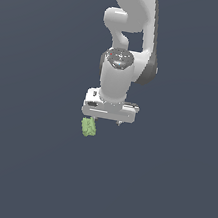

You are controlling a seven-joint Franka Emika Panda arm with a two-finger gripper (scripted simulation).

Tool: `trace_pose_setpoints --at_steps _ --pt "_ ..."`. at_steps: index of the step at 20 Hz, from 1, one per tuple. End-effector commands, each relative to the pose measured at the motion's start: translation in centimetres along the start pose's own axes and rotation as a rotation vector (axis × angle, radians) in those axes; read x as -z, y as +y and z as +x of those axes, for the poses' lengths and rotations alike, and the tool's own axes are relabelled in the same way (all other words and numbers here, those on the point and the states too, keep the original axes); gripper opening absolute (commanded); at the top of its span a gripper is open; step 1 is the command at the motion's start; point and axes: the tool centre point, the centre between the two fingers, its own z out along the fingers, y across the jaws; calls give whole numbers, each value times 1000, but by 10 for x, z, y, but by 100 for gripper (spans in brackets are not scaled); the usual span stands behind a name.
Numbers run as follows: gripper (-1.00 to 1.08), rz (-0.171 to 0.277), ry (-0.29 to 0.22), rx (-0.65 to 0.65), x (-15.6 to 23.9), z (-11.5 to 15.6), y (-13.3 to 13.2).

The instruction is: Pick up the object and move it to a goal position.

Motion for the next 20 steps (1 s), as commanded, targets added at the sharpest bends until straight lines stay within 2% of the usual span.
trace_pose_setpoints --at_steps 1,10,20 --pt "100 0 0 0 0 0 0" --pt "100 -6 19 17 11 0 13" --pt "100 -6 18 33 8 -1 17"
